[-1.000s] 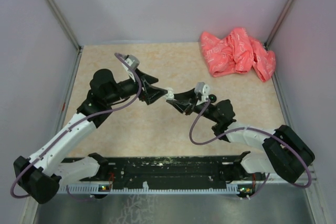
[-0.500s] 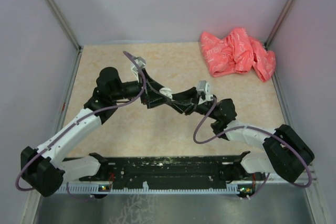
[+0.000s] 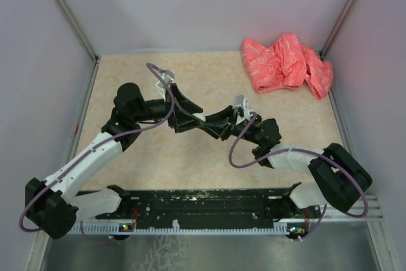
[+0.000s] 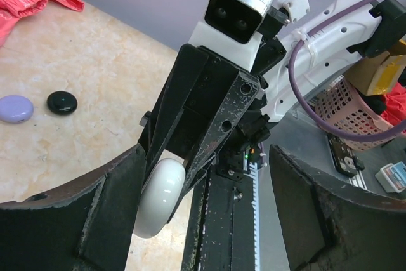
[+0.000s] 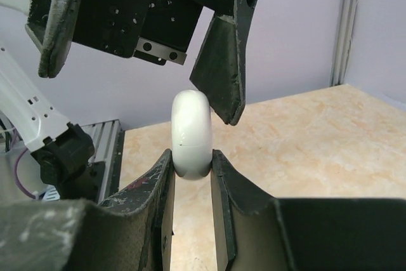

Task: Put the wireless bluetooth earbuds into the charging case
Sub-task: Close the charging case.

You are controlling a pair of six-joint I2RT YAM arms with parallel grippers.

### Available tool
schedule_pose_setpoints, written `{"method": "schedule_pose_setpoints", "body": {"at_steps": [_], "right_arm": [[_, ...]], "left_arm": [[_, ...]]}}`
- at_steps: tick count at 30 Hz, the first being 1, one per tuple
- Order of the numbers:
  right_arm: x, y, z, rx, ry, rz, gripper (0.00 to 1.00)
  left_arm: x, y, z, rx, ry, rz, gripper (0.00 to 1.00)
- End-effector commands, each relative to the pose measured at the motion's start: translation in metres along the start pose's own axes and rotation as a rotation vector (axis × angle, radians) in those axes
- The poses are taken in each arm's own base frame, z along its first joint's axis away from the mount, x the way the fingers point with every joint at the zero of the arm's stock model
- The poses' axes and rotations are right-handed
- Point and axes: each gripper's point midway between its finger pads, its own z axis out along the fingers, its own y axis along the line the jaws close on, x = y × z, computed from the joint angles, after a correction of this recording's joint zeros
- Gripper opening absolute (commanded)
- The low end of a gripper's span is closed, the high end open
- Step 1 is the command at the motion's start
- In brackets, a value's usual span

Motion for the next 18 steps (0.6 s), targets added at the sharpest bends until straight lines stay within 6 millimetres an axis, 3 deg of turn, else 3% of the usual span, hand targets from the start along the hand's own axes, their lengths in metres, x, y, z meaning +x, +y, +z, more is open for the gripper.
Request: {"method": "schedule_pose_setpoints", "body": {"at_steps": [1,4,8,13,18], "right_arm": [[-0.02,0.001,0.006,-0.019,-0.061,-0.012,0.0],[-0.013,-0.004,0.004,0.003,-0.031,0.018,0.0],[0.001,-0.013,-0.002,0.051,0.029,0.073,0.0],[0.027,-0.03,-0.014,0.16,0.153,0.147,0.0],[0.052,-0.05,-0.037,0.298,0.28,0.233,0.0]], "left_arm": [[-0.007,-0.011,-0.005,0.031,-0.019,0.051,0.82],[-0.01,-0.001,-0.009,-0.038,-0.026,0.065,0.83],[-0.014,0.036,-0.025,-0.295,-0.033,0.114,0.87],[-0.022,0.086,-0.076,-0.72,-0.055,0.19,0.9],[-0.024,0.107,-0.129,-1.005,-0.076,0.274,0.93]]}}
